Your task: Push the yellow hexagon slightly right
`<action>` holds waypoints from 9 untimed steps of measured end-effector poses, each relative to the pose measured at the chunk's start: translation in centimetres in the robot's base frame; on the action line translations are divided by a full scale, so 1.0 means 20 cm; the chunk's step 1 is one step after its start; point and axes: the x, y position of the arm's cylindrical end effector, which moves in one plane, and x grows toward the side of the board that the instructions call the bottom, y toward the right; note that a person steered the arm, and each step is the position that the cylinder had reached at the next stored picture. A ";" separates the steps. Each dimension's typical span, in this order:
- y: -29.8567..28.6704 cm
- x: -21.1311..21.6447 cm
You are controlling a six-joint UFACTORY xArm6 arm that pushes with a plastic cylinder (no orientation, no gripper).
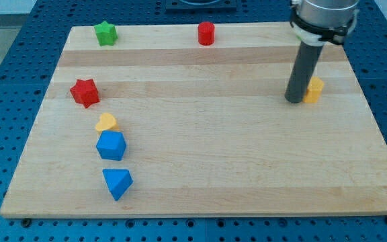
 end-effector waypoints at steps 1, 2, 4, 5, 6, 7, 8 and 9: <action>0.04 0.00; 0.03 0.00; -0.12 -0.15; -0.04 -0.21; 0.03 -0.22; 0.05 -0.21; 0.09 -0.20; 0.15 -0.20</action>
